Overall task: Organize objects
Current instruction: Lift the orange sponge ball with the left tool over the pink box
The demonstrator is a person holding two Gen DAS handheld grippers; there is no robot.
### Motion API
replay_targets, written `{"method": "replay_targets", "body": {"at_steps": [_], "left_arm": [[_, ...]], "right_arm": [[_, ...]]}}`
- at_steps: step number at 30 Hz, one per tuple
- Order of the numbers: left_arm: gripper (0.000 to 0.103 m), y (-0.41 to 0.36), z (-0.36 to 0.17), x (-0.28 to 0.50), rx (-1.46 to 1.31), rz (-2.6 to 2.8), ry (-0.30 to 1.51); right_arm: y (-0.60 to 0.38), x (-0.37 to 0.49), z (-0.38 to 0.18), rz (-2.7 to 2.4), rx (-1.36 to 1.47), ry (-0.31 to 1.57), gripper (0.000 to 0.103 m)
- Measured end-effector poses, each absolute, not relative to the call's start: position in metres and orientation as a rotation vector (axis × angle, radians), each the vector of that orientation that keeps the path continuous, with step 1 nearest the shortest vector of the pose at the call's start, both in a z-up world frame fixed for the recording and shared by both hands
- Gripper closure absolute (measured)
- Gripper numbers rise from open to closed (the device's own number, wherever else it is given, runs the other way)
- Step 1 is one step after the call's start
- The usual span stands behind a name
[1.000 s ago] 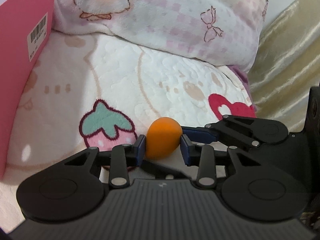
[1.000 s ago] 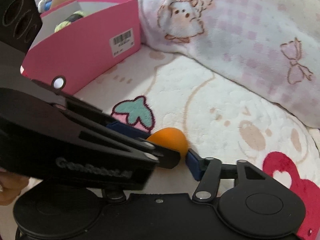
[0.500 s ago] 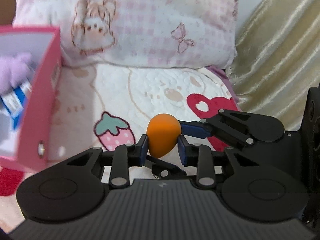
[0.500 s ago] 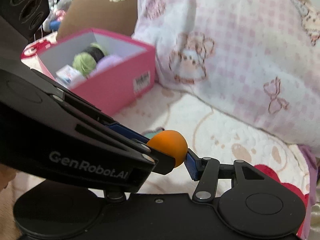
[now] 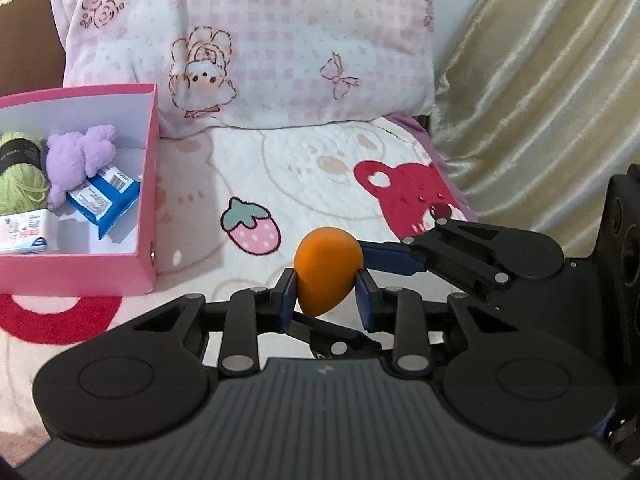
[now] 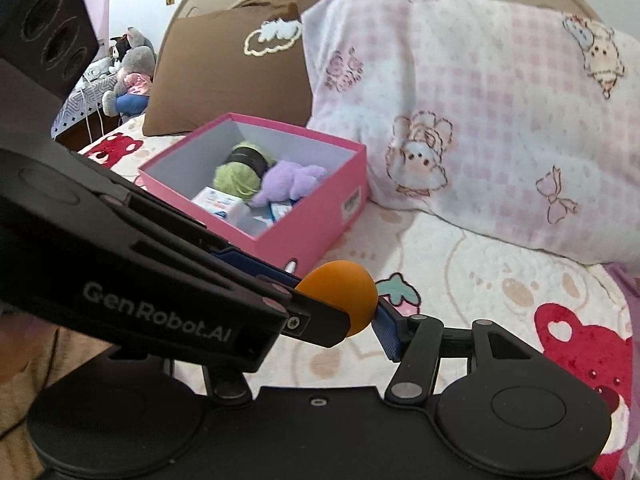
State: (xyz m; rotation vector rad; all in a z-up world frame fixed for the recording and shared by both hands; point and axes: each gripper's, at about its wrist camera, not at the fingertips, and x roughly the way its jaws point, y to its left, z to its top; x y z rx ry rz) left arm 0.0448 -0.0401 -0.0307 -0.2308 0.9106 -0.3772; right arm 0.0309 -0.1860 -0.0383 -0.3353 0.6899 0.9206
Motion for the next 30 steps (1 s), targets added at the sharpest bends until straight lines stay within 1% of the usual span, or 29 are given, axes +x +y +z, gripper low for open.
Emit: {"method": "replay_targets", "body": {"at_steps": [9, 16, 30], "left_arm": [[0.074, -0.024, 0.002, 0.022, -0.228, -0.375, 0.927], [0.074, -0.009, 0.023, 0.007, -0.23, -0.353, 0.891], [0.073, 0.043, 0.044, 0.009, -0.279, -0.279, 0.847]], "right_arm": [[-0.173, 0.003, -0.005, 0.906, -0.357, 0.7, 0.041], [-0.16, -0.012, 0.015, 0.923, -0.377, 0.652, 0.038], [-0.11, -0.011, 0.036, 0.991, -0.388, 0.617, 0.036]]}}
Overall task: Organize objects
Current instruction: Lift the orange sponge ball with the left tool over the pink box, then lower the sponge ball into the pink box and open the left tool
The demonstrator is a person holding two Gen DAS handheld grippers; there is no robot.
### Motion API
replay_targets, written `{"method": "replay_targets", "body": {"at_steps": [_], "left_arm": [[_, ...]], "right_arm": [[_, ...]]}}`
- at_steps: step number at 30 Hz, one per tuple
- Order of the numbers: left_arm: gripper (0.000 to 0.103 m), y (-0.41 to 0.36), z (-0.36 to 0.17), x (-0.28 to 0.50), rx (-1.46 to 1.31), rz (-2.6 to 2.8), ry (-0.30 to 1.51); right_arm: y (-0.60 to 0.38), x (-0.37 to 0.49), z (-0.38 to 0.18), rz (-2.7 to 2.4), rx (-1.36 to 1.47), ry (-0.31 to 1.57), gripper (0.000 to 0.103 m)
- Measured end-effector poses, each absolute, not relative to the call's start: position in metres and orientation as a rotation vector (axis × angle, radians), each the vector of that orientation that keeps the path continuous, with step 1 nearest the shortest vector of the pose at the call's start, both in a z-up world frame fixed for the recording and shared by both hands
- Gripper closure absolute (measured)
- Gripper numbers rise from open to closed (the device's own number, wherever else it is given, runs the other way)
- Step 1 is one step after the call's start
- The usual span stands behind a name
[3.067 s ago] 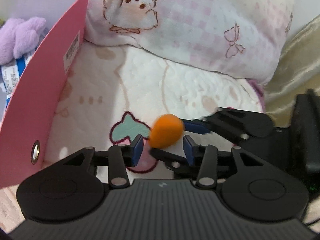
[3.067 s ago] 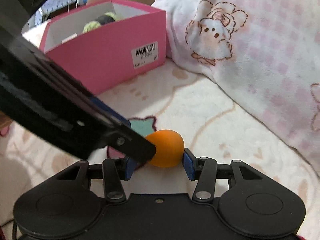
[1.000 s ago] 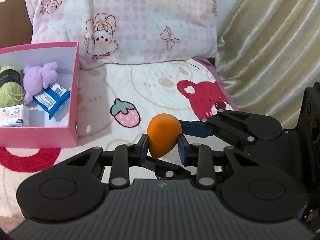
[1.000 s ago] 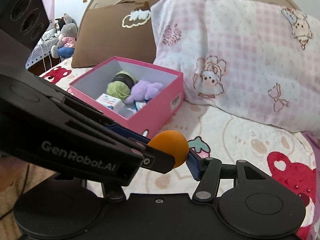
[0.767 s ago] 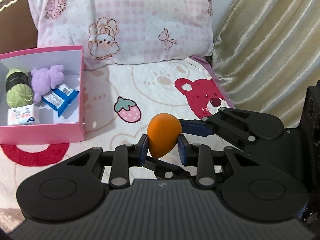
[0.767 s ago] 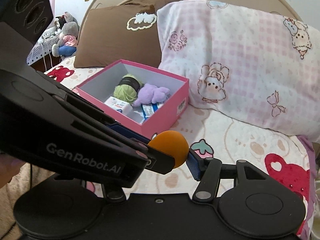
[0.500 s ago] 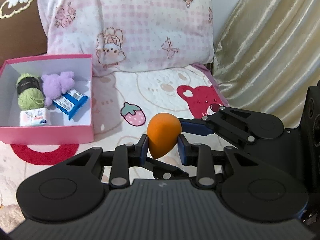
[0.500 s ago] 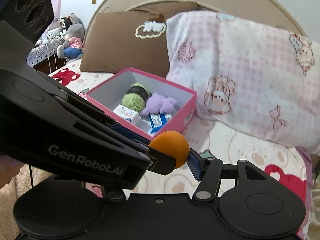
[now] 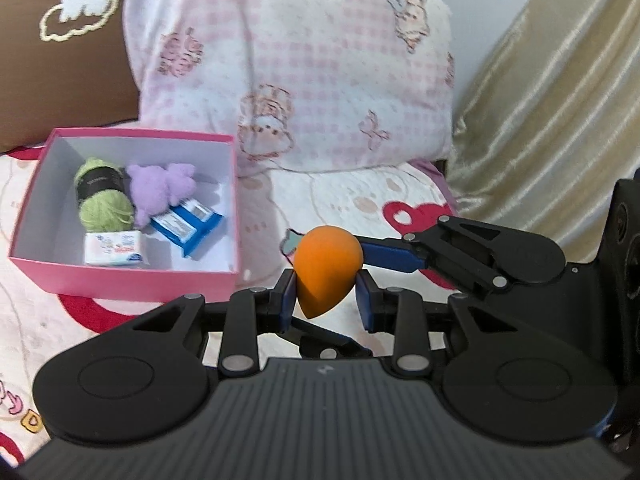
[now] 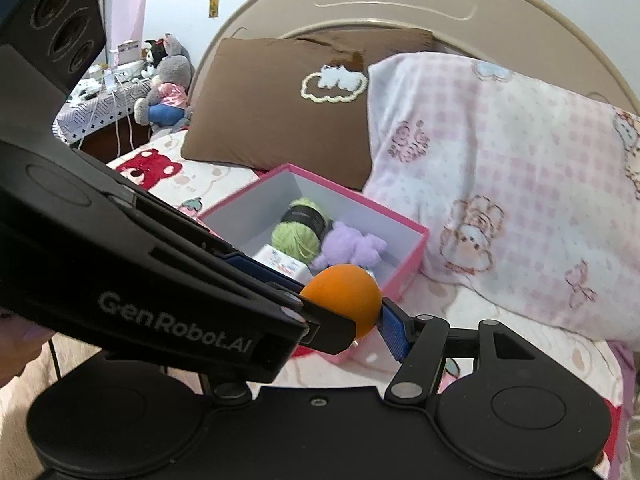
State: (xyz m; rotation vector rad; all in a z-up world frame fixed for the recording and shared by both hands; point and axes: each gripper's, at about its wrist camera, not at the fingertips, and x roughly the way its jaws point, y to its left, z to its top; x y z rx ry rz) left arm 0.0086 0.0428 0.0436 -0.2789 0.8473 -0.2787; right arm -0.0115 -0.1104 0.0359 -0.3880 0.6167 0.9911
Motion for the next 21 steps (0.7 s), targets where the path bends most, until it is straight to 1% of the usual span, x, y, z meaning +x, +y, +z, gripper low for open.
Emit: {"method": "replay_targets", "body": {"at_steps": [5, 9, 14, 18, 21], "left_arm": [[0.073, 0.073, 0.044, 0.019, -0.327, -0.24, 0.832], [0.073, 0.094, 0.045, 0.027, -0.35, -0.189, 0.76], [0.072, 0.117, 0.044, 0.052, -0.386, -0.163, 0.74], [0.072, 0.138, 0.03, 0.08, -0.449, -0.155, 0.759], [0.072, 0.145, 0.014, 0.095, -0.448, -0.128, 0.757]], "right_arm": [[-0.08, -0.003, 0.037, 1.044, -0.398, 0.603, 0.038], [-0.06, 0.012, 0.04, 1.096, -0.396, 0.561, 0.038], [-0.032, 0.032, 0.041, 1.114, -0.404, 0.559, 0.038], [-0.012, 0.053, 0.03, 1.12, -0.42, 0.578, 0.038], [0.001, 0.071, 0.013, 1.112, -0.397, 0.609, 0.038]]}}
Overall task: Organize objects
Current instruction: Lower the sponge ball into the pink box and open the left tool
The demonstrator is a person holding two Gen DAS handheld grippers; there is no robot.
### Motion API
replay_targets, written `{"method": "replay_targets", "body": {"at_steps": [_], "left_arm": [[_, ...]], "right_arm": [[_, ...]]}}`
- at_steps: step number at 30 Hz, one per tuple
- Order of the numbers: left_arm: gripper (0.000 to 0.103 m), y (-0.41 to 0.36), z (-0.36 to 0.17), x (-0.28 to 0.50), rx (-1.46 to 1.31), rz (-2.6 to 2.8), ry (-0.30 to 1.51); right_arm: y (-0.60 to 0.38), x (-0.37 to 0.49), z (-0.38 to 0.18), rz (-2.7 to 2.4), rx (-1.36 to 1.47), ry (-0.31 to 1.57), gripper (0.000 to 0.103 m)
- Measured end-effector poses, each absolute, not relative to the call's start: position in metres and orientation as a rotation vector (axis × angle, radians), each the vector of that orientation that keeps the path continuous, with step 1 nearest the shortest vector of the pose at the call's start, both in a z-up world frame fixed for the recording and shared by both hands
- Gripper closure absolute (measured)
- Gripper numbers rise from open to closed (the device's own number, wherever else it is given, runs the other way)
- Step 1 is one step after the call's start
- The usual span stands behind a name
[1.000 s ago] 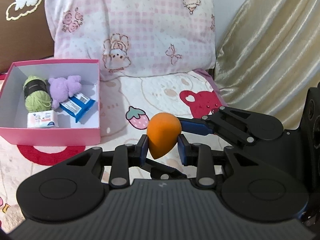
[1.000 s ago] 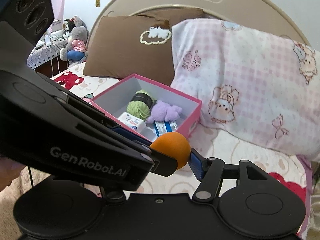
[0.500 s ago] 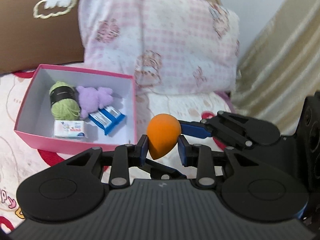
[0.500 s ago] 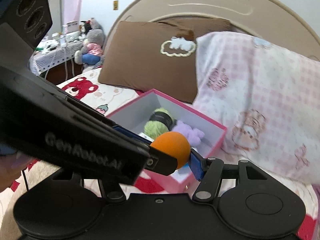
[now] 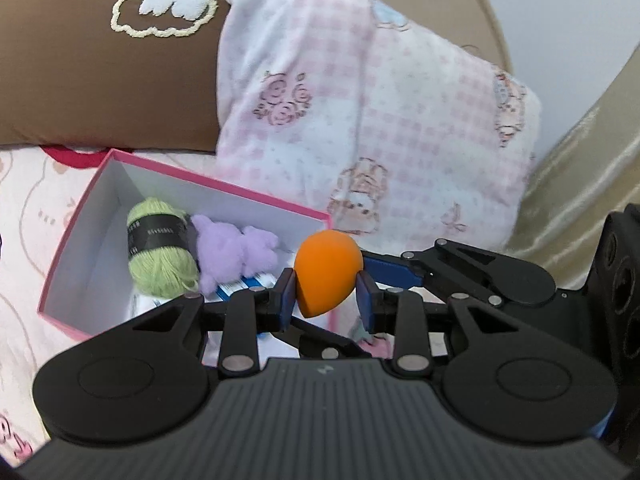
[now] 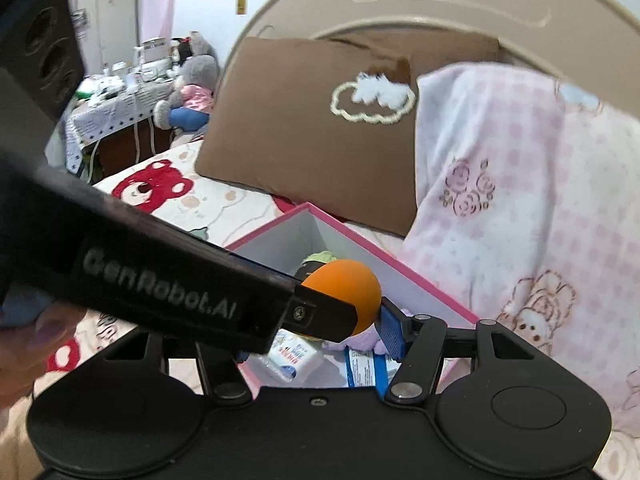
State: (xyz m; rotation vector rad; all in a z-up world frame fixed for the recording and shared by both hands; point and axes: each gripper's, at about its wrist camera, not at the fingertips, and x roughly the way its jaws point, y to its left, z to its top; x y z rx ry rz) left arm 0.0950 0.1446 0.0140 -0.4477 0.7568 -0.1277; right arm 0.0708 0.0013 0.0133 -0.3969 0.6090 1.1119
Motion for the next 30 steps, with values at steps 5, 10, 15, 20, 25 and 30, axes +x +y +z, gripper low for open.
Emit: {"method": "replay_targets", "body": {"at_steps": [5, 10, 15, 20, 25, 30], "left_arm": [[0.073, 0.148, -0.03, 0.115, -0.472, -0.084, 0.816], [0.072, 0.153, -0.073, 0.126, -0.517, -0.078, 0.862], [0.072, 0.16, -0.096, 0.137, -0.555, -0.063, 0.913], [0.072, 0.161, -0.104, 0.143, -0.543, -0.048, 0.938], [0.072, 0.163, -0.108, 0.147, -0.543, -0.03, 0.954], [0.072, 0.162, -0.11, 0.147, -0.516, -0.015, 0.966]], "right_arm": [[0.014, 0.086, -0.036, 1.091, -0.369, 0.672, 0.041], [0.02, 0.098, -0.072, 1.084, -0.389, 0.756, 0.044], [0.025, 0.106, -0.093, 1.093, -0.393, 0.817, 0.046], [0.03, 0.113, -0.104, 1.113, -0.378, 0.852, 0.045], [0.036, 0.116, -0.109, 1.108, -0.387, 0.868, 0.045], [0.043, 0.114, -0.11, 1.098, -0.429, 0.874, 0.045]]}}
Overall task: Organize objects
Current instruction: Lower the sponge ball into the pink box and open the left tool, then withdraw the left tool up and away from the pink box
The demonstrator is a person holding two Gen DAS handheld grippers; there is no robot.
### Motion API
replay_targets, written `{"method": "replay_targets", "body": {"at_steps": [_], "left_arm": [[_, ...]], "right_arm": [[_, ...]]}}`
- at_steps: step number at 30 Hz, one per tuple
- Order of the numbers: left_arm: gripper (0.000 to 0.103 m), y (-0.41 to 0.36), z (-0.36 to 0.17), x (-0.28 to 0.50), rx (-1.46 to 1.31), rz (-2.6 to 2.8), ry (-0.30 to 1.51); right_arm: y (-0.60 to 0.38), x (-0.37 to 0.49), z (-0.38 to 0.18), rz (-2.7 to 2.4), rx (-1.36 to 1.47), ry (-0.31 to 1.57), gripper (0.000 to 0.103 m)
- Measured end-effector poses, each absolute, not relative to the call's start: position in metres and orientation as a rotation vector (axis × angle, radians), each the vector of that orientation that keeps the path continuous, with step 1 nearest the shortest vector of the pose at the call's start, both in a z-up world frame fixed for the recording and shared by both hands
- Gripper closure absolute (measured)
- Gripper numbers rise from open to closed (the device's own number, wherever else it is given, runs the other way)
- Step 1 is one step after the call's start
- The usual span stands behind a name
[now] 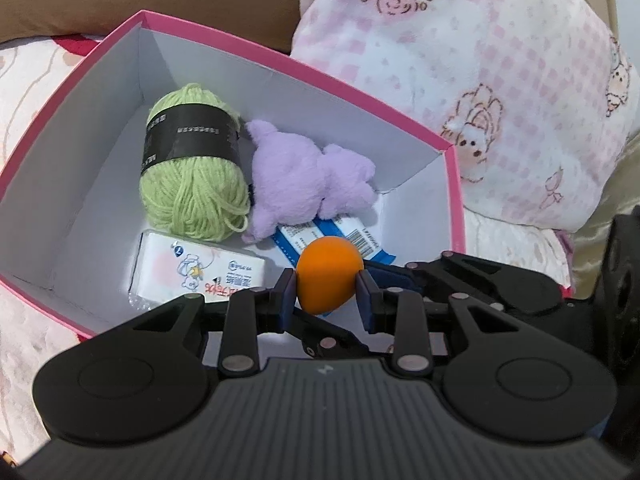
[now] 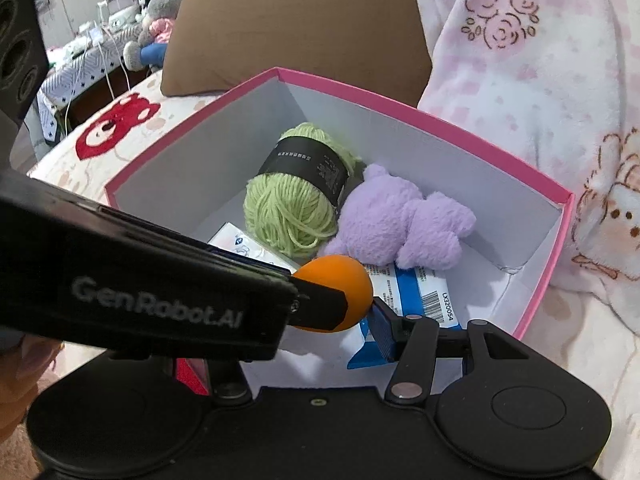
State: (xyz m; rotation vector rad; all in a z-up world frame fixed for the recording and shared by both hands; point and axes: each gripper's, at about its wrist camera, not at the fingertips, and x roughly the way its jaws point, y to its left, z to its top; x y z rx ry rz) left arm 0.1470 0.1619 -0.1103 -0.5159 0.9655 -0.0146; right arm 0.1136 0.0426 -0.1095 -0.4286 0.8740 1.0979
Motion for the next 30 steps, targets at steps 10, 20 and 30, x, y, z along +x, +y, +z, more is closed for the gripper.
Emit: {"method": "replay_targets", "body": {"at_steps": [10, 20, 30], "left_arm": [[0.074, 0.17, -0.118, 0.154, -0.547, 0.069, 0.969], [0.074, 0.163, -0.102, 0.147, -0.529, 0.079, 0.956], [0.062, 0.141, -0.069, 0.125, -0.462, 0.068, 0.964]], "right_arm": [[0.035, 0.117, -0.106, 1.069, -0.435, 0.839, 0.061], [0.006, 0.109, -0.084, 1.013, -0.385, 0.831, 0.06], [-0.026, 0.094, -0.054, 0.985, -0.328, 0.841, 0.055]]}}
